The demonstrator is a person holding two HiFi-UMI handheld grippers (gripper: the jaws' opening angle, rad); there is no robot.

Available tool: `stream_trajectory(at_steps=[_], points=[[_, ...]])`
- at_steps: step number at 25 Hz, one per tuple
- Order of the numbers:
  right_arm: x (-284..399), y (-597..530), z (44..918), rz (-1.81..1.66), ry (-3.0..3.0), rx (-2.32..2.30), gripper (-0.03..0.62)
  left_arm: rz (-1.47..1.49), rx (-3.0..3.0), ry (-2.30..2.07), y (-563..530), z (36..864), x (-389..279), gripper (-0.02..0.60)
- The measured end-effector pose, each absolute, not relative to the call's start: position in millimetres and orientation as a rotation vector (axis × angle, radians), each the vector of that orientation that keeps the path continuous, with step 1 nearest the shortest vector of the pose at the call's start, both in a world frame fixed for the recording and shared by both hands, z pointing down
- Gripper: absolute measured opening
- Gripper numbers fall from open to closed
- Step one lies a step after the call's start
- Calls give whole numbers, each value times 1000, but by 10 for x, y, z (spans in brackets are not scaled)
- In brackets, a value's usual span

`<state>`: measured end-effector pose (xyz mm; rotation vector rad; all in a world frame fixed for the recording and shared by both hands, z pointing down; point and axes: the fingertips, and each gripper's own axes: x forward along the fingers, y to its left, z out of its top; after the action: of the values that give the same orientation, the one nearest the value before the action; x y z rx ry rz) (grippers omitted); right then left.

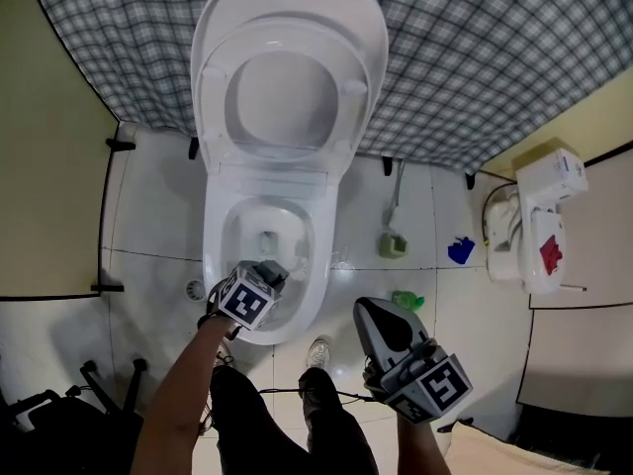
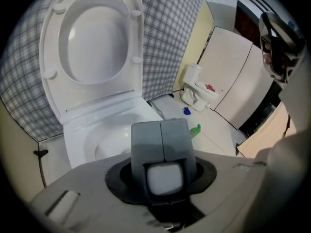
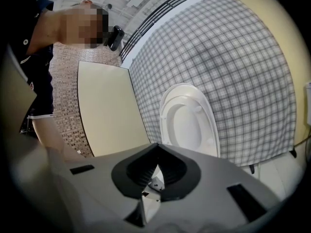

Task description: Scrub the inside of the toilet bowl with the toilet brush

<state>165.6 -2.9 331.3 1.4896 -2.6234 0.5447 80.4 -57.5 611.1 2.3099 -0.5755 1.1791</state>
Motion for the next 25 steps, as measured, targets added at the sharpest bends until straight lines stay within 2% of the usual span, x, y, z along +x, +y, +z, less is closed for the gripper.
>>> stream_trajectory(at_steps=[16, 25], points=[[1176, 41, 3157, 566, -2676, 1450, 0, 1450, 2330, -188, 162, 5947, 357, 167], [642, -1, 3128, 567, -2735, 1392, 0, 1525, 2310, -196, 286, 5920, -215, 167]])
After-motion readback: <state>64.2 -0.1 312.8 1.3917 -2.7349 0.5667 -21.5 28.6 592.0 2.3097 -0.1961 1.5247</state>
